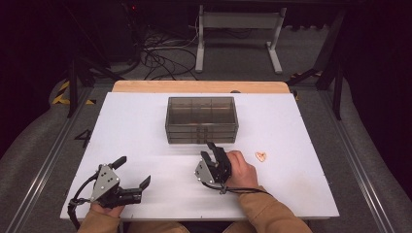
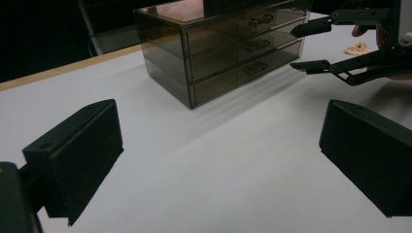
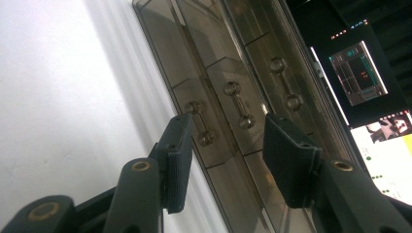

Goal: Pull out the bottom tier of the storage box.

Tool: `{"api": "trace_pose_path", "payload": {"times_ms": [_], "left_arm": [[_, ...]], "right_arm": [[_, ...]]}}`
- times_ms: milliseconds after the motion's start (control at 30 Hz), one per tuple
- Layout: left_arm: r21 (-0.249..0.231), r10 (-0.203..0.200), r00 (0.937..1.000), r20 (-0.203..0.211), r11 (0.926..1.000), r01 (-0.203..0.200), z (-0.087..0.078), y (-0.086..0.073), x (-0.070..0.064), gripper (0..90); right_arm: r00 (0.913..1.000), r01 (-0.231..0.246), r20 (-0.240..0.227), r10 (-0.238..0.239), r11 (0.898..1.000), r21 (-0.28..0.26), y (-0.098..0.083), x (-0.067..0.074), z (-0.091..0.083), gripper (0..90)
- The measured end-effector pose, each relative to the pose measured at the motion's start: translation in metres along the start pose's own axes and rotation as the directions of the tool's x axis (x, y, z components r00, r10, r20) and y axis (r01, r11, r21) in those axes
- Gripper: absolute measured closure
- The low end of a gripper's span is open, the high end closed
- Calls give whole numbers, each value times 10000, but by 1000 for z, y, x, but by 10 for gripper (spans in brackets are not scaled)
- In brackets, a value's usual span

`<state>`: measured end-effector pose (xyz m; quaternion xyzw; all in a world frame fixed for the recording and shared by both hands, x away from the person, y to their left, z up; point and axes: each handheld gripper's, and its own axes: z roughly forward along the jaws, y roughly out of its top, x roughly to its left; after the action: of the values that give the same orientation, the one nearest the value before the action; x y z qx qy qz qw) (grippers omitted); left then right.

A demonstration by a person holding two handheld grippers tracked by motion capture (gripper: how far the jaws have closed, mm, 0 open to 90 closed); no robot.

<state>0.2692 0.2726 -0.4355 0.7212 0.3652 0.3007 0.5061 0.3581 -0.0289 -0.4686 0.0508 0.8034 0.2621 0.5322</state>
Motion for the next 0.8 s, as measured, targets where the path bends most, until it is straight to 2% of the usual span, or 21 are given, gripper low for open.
{"api": "trace_pose_path", "payload": {"times_ms": [300,533,800], "left_arm": [[-2,49,10000,-33,10000,-49,0,0,0,26],[-4,54,10000,-32,10000,-54,0,0,0,26],[-17,41,10000,-23,10000,-41,0,0,0,26]], "right_arm": [[9996,251,152,-254,9995,192,-1,4,6,545],[9994,192,295,-202,9992,350,-3,12,16,538],[9992,173,352,-187,9991,382,-4,15,18,537]]}}
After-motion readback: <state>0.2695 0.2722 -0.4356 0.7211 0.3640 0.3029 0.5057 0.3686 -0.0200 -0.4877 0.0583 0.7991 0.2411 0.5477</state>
